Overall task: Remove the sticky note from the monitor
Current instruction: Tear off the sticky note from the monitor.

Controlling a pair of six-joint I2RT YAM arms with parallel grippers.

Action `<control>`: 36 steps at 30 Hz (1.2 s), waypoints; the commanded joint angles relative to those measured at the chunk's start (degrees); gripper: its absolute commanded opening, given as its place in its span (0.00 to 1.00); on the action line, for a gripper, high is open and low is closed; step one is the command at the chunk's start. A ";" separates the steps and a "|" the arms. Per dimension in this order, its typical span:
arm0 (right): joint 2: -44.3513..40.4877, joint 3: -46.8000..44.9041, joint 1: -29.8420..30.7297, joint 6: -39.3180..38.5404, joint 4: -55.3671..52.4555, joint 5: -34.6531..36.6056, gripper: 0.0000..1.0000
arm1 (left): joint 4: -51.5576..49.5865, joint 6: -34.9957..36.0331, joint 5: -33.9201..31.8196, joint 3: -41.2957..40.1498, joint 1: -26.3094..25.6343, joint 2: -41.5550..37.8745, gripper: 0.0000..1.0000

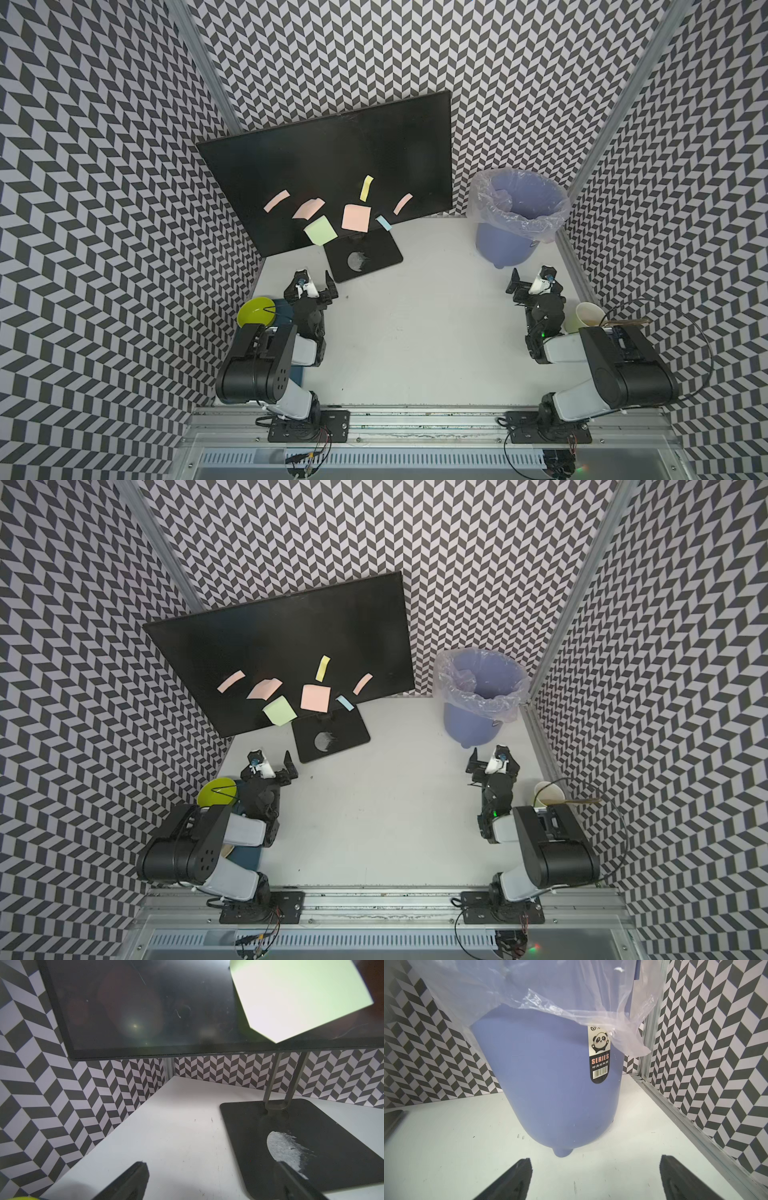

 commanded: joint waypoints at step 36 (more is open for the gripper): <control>-29.25 9.50 3.14 5.15 -36.42 -23.72 0.99 | -63.97 -13.16 1.15 19.97 -4.26 -32.32 1.00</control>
